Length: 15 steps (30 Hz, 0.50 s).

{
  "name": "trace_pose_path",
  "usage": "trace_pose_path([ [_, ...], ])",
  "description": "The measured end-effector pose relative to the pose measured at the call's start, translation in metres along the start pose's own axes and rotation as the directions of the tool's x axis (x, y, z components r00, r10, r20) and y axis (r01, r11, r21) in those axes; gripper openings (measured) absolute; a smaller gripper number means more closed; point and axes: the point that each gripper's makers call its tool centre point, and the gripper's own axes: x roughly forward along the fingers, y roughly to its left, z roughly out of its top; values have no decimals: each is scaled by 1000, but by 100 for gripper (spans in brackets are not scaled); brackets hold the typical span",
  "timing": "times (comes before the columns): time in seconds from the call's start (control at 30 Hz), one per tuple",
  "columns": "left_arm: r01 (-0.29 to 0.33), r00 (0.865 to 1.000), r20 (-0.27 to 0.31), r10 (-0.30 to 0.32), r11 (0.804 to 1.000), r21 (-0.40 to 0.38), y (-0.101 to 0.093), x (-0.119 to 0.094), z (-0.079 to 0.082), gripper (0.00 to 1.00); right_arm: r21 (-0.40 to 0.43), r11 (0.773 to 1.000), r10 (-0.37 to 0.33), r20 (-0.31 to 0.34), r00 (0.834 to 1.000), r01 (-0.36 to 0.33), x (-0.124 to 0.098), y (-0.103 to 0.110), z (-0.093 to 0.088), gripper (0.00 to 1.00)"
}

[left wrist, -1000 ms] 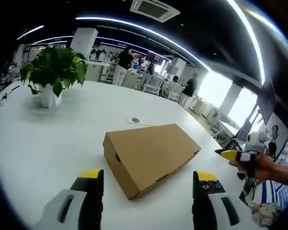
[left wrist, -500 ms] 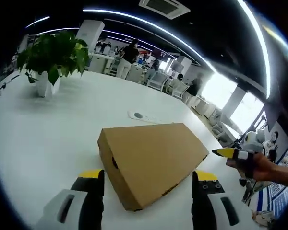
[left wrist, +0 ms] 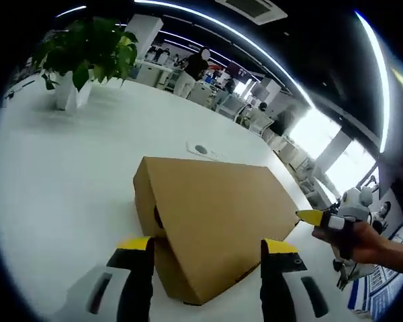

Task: Operate the shoe box by opening the lid, removing the specified soft item, and placing it in the target area until the item is outside and the box remains undamaged.

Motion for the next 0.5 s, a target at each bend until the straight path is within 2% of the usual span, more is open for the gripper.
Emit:
trace_pose_path([
  [0.1, -3, 1000, 9, 3, 1000, -21, 2, 1, 1, 66, -5, 1000, -28, -14, 1000, 28, 2, -5, -2, 51],
  [0.17, -22, 1000, -11, 22, 1000, -2, 5, 2, -4, 63, -11, 999, -32, -23, 999, 32, 3, -6, -3, 49],
  [0.23, -43, 998, -46, 45, 998, 38, 7, 4, -11, 62, -13, 999, -31, -25, 999, 31, 4, -4, -4, 51],
  [0.5, -36, 999, -39, 36, 999, 11, 6, 7, -10, 60, -61, 996, -66, -15, 998, 65, 5, -3, -3, 51],
])
